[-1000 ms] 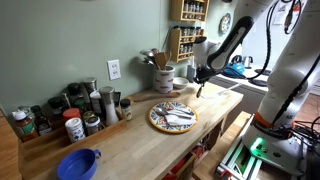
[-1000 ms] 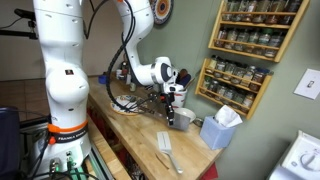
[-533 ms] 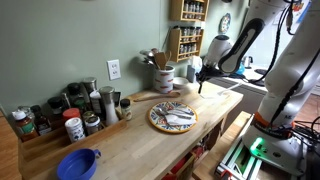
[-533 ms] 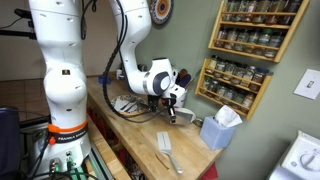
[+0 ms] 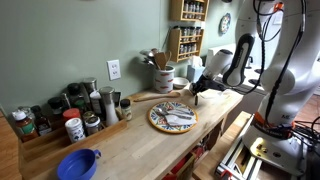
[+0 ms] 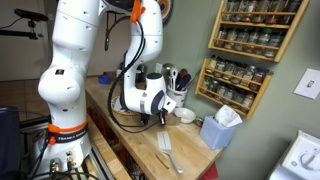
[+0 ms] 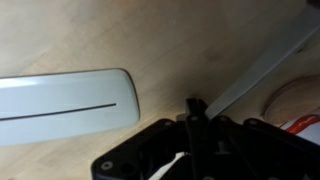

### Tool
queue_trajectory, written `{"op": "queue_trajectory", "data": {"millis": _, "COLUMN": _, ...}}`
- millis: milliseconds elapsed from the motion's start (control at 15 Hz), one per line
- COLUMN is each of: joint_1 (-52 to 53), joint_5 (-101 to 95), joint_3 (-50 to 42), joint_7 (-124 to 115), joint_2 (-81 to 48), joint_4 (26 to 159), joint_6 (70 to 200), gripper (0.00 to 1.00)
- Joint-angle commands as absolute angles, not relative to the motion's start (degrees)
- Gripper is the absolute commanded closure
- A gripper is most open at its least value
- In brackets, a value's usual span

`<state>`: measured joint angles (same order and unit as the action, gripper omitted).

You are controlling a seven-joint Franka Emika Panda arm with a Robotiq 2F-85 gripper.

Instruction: Flip the spatula over on the table

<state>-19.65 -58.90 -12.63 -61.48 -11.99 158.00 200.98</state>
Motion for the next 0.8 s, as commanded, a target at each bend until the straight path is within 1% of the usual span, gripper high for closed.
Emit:
{"op": "queue_trajectory", "data": {"millis": 0, "joint_1": -26.65, "joint_5": -70.67, "joint_3": -10.66, "joint_7": -69.96, "joint_2": -13.37, "joint_4": 157.66, "joint_6": 202.78, "gripper": 0.99}}
{"op": "queue_trajectory", "data": {"millis": 333, "joint_1": -29.36, "joint_5": -81.4, "joint_3": -11.12, "joint_7": -77.9, "joint_2": -12.55, "joint_4": 155.57, "joint_6": 202.75, "gripper": 0.99}}
{"op": "queue_trajectory", "data": {"millis": 733, "joint_1": -27.69, "joint_5": -90.37, "joint_3": -10.0, "joint_7": -86.34, "joint_2": -14.2, "joint_4": 149.03, "joint_6": 201.51, "gripper": 0.99}}
